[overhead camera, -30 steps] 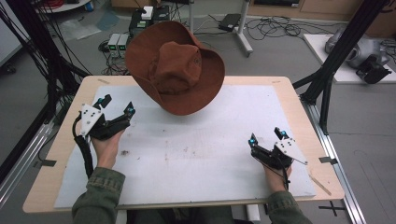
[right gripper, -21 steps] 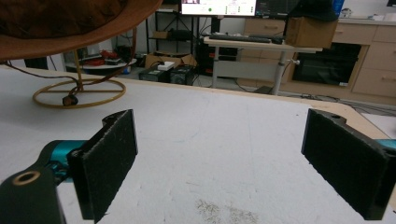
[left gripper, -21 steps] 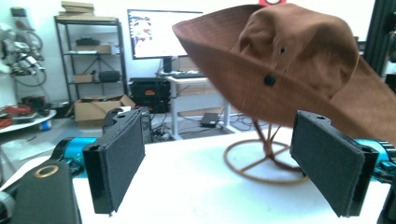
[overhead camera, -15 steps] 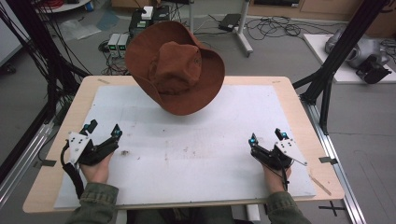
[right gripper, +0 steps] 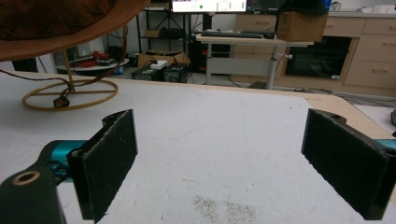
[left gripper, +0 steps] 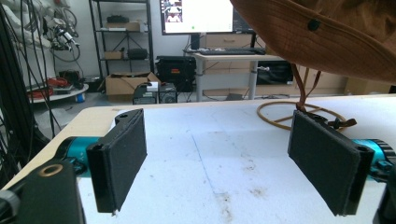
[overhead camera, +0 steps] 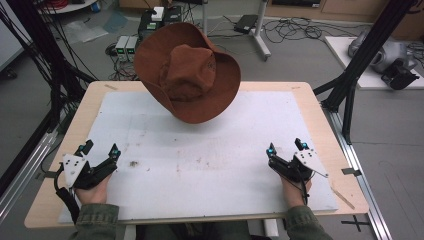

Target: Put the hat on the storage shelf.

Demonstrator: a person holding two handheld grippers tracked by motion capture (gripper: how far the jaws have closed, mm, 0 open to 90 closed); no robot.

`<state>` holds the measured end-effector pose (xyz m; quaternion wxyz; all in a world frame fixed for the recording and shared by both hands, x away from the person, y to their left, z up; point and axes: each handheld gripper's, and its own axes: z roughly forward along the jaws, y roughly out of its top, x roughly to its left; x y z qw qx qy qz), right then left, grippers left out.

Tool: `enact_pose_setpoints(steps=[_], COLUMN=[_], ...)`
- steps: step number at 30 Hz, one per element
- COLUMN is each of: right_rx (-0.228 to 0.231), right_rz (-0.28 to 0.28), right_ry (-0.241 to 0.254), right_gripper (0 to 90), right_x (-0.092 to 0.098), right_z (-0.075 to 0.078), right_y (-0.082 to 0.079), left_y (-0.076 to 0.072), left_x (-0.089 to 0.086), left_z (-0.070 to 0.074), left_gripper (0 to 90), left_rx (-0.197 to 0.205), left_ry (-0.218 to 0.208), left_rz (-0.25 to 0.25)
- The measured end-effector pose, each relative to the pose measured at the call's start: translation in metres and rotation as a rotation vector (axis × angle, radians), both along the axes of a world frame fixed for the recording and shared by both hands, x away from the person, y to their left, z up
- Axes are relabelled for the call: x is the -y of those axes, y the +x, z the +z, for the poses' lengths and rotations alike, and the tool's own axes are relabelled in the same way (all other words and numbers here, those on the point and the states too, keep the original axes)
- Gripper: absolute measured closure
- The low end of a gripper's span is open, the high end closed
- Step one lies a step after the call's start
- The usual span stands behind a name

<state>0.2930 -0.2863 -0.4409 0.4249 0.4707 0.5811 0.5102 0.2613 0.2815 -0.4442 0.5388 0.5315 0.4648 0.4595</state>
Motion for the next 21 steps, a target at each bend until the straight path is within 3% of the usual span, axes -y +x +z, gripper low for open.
enact_pose_setpoints(steps=[21], right_rx=[-0.004], right_rz=[0.014], right_ry=[-0.008], right_gripper=[9.8], right_x=[-0.001], right_z=[-0.0001], right_y=[-0.0018], left_y=[-0.0025], left_x=[0.0011], left_z=[-0.0006], left_gripper=[19.8], left_rx=[-0.006], left_ry=[0.004], left_rz=[-0.015])
